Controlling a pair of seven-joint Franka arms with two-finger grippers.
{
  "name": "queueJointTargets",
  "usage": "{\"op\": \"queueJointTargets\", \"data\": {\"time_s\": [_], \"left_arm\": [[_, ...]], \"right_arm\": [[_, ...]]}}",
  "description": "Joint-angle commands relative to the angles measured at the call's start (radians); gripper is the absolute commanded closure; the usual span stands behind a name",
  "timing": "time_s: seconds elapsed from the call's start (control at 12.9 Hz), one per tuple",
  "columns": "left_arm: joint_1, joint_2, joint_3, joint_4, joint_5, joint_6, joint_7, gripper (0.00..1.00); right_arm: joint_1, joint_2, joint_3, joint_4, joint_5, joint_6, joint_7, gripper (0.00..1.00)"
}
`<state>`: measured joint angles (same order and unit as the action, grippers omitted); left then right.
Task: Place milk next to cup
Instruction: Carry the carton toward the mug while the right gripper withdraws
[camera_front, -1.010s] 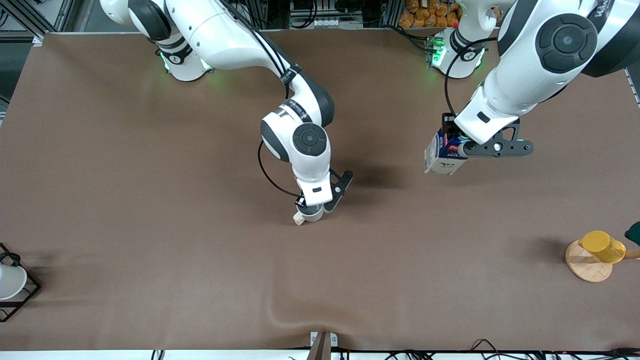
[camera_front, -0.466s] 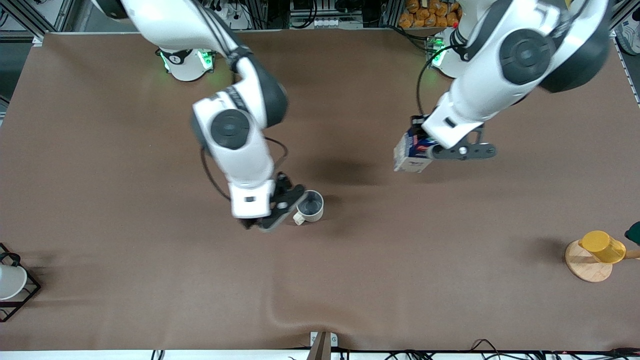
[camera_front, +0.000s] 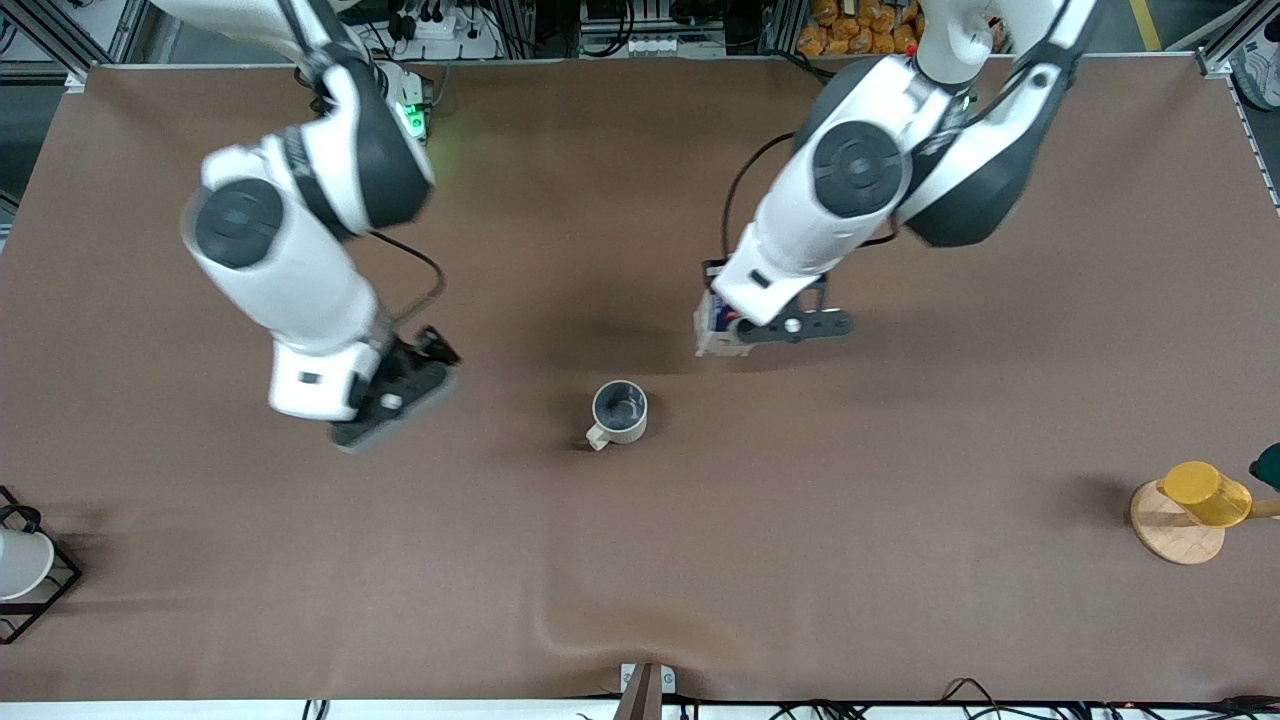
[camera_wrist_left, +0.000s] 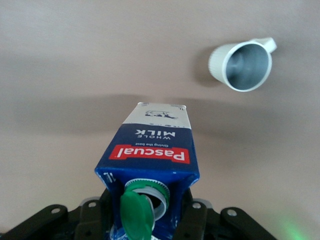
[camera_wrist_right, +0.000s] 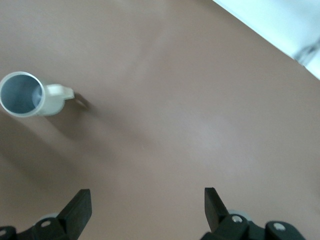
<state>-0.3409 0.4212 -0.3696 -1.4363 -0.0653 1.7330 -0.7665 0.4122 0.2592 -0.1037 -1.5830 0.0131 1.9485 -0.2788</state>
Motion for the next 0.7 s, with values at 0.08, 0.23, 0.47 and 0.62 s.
{"op": "queueJointTargets", "data": {"time_s": [0.08,0.23,0.47,0.62], "left_arm": [[-0.096,0.088,0.015,0.054,0.025,0.055,-0.039,0.49],[-0.128,0.122,0.021,0.06,0.025,0.094,-0.04,0.47],[-0.193,0.165,0.072,0.1,0.027,0.106,-0.039,0.47],[-0.251,0.183,0.135,0.109,0.029,0.118,-0.033,0.47]], "right_arm": [[-0.201,-0.241,0.061,-0.181,-0.002,-0.103,0.013,0.0],[-0.286,-0.293,0.081,-0.183,-0.002,-0.17,0.013,0.0],[-0.357,-0.33,0.079,-0.181,-0.004,-0.239,0.023,0.0],[-0.389,-0.337,0.082,-0.164,-0.004,-0.316,0.12,0.0]]}}
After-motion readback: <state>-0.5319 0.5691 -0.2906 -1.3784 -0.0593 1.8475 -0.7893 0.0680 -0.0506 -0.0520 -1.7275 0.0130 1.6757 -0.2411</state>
